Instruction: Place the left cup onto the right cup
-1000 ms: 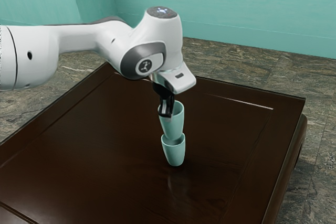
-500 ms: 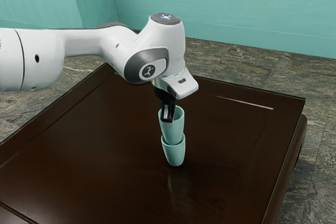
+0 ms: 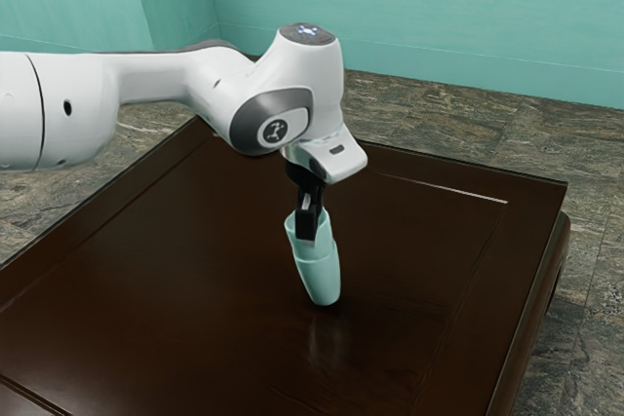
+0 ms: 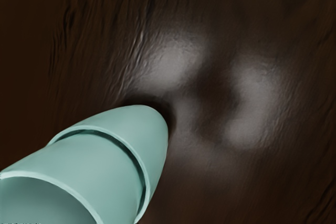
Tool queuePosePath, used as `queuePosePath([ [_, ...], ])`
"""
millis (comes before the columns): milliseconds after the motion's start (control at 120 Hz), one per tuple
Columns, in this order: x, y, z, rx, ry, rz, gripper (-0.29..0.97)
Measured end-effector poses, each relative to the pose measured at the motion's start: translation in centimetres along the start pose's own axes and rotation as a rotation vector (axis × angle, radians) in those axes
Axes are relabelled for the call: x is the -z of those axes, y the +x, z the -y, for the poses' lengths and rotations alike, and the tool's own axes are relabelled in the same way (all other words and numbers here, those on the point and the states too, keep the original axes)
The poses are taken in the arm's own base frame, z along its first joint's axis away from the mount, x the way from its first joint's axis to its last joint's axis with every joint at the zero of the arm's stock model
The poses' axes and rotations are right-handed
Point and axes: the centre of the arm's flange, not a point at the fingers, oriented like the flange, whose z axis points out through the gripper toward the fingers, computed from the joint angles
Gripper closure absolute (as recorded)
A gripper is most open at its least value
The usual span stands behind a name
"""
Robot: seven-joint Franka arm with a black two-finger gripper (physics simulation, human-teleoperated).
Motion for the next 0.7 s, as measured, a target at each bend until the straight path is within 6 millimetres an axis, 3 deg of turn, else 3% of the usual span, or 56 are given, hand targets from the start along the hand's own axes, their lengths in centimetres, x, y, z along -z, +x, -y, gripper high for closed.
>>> queuePosePath([
  [433,1.1,-0.9,0.2,0.006,-0.006,0.011,0.01],
  [700,2.9,-1.2,0.3,0.003,-0.003,0.007,0.0],
])
